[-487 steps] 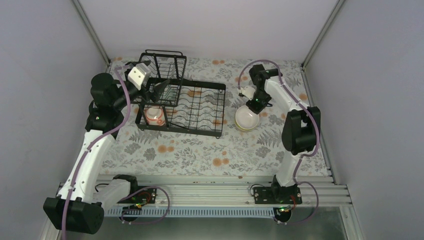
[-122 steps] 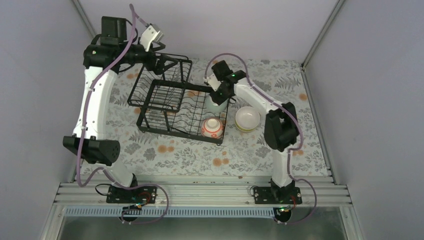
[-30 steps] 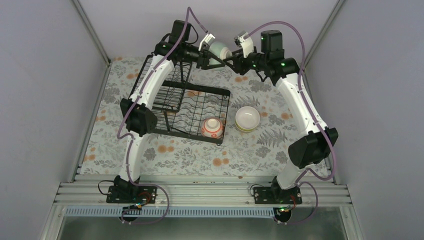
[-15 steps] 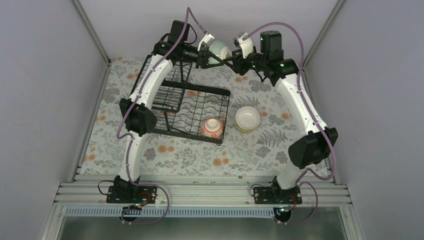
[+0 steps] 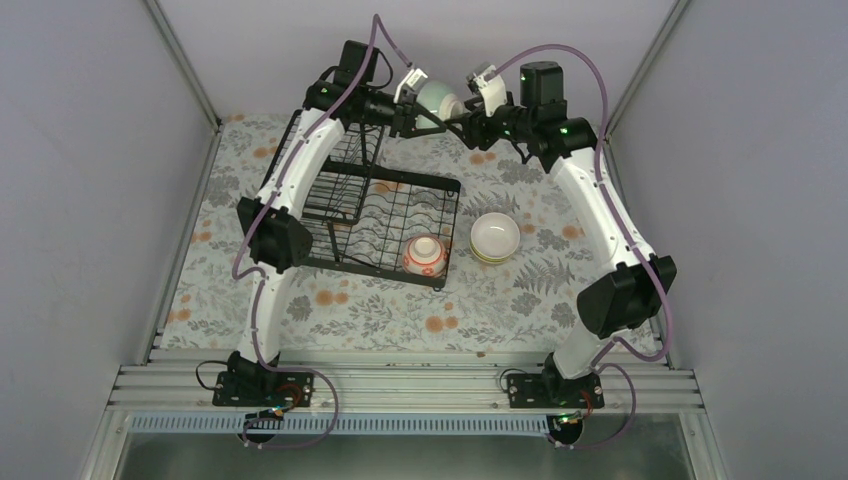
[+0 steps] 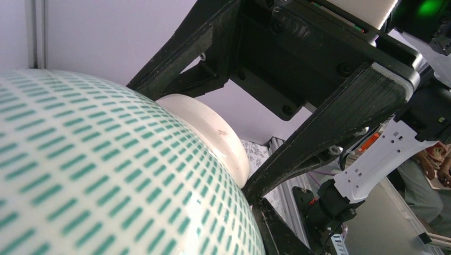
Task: Unload the bowls from the dish rack
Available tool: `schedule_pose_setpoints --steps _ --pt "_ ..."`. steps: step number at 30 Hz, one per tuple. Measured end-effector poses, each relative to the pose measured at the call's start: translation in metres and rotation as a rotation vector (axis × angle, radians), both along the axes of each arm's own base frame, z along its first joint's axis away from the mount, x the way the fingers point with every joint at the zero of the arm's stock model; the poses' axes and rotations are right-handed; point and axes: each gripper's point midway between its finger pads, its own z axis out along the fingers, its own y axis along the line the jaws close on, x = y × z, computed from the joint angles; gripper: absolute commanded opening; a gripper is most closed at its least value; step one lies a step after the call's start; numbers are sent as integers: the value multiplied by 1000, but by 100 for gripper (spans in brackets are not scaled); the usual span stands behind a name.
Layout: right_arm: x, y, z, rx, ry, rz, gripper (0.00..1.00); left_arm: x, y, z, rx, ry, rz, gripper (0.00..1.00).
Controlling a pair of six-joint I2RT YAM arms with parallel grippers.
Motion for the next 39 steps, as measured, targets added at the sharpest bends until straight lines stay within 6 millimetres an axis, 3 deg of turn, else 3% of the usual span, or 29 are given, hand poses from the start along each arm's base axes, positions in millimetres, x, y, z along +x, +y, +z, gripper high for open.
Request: schedule_pose_setpoints --steps 2,6,8,15,30,39 --pt "0 -1 1 -3 -5 -5 64 -1 0 1 0 -2 0 31" --pt "2 -3 0 -15 -9 -17 59 -5 1 4 -12 -7 -18 38" --pt "3 -5 0 -23 -13 -27 57 -6 2 7 -19 -9 -25 34" --pt "0 -4 0 -19 -6 -14 51 -5 5 9 -22 -16 -19 3" --pt "-5 -1 -11 -23 39 11 57 -3 7 10 -18 -5 0 2" --pt "-6 -11 -40 -110 92 -30 64 -7 -5 26 -5 -126 37 2"
